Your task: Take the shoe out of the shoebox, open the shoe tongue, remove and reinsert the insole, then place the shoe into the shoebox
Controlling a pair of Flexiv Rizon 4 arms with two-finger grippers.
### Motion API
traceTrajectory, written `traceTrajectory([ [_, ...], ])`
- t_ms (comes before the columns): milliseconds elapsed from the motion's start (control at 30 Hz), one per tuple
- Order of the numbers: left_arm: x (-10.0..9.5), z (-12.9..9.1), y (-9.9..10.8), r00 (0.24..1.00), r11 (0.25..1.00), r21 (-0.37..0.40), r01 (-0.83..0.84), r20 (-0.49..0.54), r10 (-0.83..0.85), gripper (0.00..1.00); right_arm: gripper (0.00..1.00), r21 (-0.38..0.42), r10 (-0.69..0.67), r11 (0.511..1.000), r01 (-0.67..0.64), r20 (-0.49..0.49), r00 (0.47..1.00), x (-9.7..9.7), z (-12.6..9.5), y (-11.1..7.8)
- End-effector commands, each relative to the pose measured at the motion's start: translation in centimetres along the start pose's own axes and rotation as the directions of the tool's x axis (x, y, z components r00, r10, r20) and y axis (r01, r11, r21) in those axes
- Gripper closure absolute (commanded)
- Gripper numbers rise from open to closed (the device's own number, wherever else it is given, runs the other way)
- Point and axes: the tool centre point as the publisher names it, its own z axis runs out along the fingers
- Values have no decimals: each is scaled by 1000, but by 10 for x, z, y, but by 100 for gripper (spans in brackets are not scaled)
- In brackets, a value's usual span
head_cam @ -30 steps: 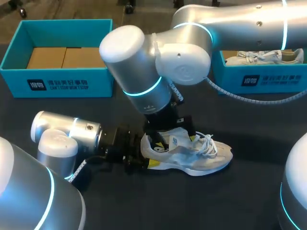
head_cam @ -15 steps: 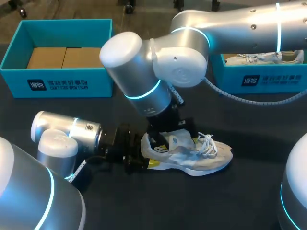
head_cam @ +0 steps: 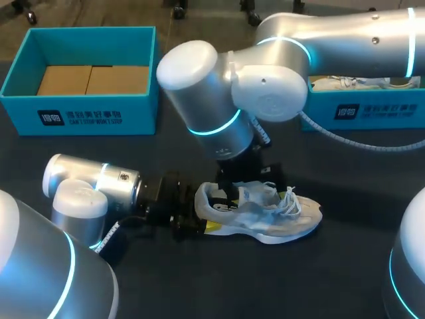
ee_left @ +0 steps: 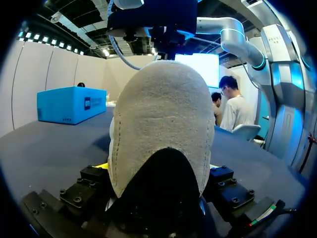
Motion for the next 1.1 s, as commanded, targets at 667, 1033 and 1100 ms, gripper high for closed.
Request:
traceTrajectory([
  [667, 0, 0, 0, 1000, 1000, 0, 0, 0, 0, 100, 52, 126, 423, 903, -410, -106, 900, 1, -3, -13],
  [1033, 0, 0, 0, 1000, 1000, 0, 0, 0, 0, 100, 67, 149, 405, 910, -388, -116, 907, -5, -13, -17],
  [1100, 0, 0, 0, 1000, 1000, 0, 0, 0, 0, 100, 74, 165, 396, 912, -375, -125, 910, -6, -13, -17],
])
